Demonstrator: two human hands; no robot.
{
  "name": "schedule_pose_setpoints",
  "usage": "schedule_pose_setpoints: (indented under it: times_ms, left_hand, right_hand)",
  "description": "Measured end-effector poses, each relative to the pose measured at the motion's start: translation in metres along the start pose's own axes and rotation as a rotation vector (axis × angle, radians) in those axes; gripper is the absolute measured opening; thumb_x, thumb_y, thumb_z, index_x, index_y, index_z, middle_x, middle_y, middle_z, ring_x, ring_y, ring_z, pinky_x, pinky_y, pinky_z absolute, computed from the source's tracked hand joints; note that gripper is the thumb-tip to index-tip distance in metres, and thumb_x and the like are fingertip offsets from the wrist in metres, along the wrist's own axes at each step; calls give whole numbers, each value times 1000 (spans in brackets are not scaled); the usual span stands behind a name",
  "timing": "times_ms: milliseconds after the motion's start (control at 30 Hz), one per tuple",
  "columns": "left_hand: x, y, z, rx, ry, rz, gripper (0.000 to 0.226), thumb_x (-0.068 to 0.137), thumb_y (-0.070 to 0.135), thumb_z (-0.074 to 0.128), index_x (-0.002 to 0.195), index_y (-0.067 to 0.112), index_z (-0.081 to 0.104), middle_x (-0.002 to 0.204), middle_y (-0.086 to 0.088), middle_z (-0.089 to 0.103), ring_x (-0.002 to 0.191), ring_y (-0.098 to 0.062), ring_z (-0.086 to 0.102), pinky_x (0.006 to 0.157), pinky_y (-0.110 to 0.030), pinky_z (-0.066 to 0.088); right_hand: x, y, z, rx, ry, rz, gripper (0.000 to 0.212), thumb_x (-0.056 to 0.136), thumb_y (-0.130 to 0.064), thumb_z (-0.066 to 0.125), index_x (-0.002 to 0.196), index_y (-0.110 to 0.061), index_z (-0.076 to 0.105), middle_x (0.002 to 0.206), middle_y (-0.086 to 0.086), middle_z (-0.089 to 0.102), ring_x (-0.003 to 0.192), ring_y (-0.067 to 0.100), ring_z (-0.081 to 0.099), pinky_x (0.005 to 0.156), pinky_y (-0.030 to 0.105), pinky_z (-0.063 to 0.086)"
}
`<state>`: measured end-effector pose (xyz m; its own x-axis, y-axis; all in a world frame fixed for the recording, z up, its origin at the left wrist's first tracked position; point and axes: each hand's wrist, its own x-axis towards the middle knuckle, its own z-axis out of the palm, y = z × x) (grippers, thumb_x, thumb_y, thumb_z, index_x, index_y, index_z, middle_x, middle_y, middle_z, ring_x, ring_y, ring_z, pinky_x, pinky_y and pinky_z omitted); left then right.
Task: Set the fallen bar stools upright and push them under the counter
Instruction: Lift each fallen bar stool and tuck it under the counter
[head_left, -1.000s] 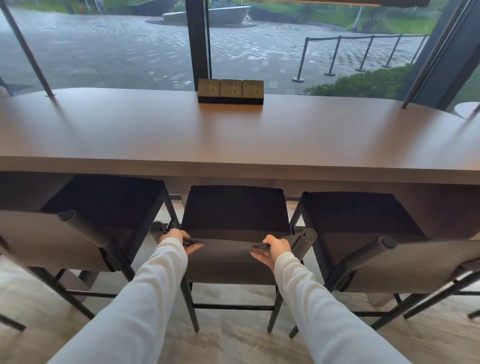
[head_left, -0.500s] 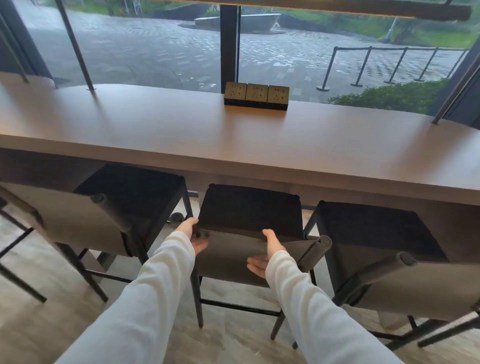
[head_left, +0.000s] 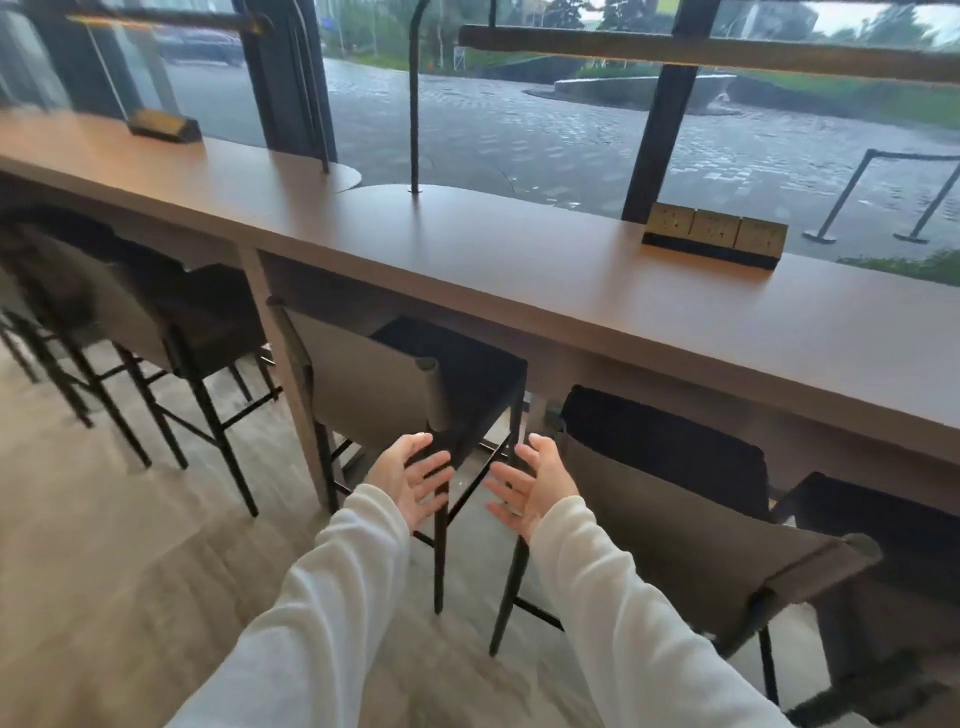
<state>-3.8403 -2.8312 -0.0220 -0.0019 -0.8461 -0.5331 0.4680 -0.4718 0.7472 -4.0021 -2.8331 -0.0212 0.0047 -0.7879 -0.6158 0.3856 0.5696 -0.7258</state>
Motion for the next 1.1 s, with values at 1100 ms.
schedule_pose_setpoints:
  times_ms: [1100]
  left_hand:
    - [3, 291, -476, -227, 469, 388, 24, 92, 28, 50, 112, 26, 62, 109, -5, 68, 97, -21, 65, 83, -36, 48]
  right_hand:
    - [101, 109, 550, -389, -479, 18, 32, 91, -49, 51, 117, -31, 57, 115, 2, 64, 109, 24, 59, 81, 38, 50]
